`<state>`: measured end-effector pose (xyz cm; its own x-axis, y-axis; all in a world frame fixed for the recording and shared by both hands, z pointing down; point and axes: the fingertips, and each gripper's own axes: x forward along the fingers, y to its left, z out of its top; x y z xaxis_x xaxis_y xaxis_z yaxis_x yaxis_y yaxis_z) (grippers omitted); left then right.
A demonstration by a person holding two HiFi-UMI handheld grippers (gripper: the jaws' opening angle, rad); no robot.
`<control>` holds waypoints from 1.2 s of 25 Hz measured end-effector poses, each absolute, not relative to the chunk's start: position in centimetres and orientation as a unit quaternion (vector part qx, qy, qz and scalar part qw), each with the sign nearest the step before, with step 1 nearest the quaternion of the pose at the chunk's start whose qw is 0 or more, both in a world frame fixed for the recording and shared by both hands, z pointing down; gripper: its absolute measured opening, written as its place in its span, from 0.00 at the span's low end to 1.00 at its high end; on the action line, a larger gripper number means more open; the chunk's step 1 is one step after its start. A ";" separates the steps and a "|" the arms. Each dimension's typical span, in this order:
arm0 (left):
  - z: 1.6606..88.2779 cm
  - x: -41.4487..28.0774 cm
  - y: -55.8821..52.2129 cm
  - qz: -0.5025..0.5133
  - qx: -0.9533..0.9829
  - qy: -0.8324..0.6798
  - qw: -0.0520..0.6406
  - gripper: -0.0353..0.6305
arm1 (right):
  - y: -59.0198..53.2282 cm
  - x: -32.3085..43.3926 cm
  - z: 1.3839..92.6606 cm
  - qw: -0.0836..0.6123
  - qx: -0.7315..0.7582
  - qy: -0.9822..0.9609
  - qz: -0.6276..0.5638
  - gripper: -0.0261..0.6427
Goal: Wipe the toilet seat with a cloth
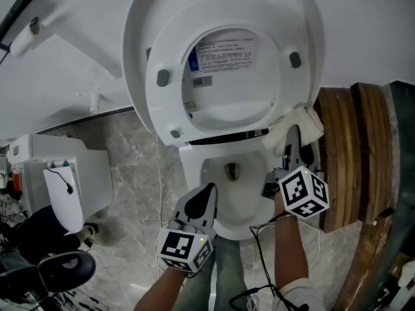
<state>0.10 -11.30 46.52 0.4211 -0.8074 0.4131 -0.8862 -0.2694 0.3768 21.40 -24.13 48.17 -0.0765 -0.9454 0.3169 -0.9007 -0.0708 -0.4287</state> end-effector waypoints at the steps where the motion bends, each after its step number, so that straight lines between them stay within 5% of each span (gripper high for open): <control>1: 46.7 0.1 -11.2 0.070 0.794 -0.533 0.285 0.07 | -24.0 21.5 48.5 0.039 -0.680 0.679 -0.275 0.19; 30: 49.8 -1.9 -8.7 0.063 0.770 -0.555 0.308 0.07 | -22.8 18.2 56.8 0.016 -0.690 0.667 -0.281 0.19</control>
<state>-1.92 -8.70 49.83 0.3770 -0.8156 0.4389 -0.8932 -0.1948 0.4053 18.17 -22.78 56.80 -0.0471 -0.9292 0.3666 -0.9109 -0.1107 -0.3976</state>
